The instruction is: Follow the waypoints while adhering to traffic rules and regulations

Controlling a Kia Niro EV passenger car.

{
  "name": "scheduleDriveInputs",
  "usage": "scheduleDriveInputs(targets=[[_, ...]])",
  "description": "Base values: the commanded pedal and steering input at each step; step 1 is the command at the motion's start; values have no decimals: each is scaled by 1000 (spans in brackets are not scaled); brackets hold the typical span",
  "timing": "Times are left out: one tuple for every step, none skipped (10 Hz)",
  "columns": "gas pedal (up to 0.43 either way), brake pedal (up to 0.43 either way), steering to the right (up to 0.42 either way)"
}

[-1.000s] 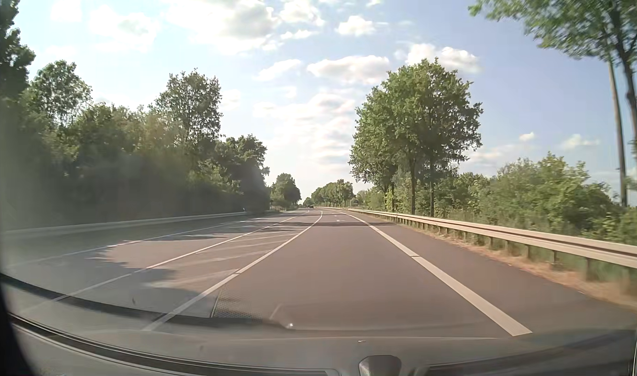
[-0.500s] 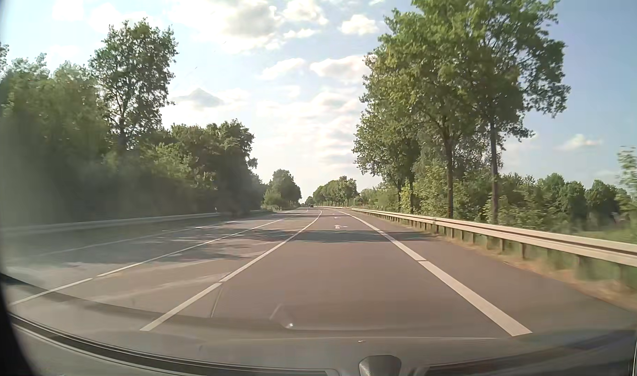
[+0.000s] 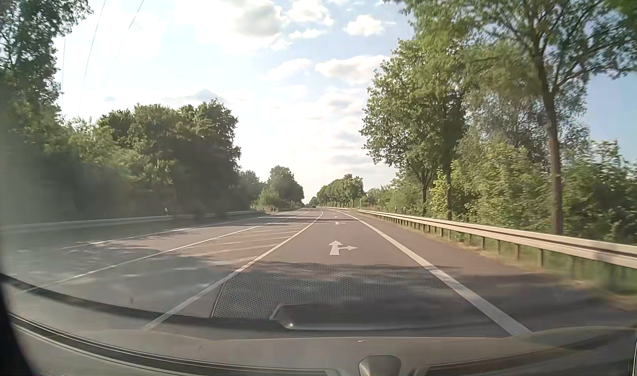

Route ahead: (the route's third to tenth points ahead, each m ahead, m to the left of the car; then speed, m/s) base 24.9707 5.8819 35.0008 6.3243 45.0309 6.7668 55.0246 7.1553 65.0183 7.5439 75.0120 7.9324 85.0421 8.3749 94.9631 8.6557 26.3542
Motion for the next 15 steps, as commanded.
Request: scheduleDriveInputs(targets=[[319, 6, -4], [319, 6, -4], [319, 6, -3], [319, 6, -4], [319, 6, -3], [319, 6, -3], [319, 6, -3], [319, 6, -3], [319, 6, -2], [319, 6, -1], [319, 6, -1], [319, 6, -1], [319, 6, -1], [319, 6, -1], [319, 6, -1]])
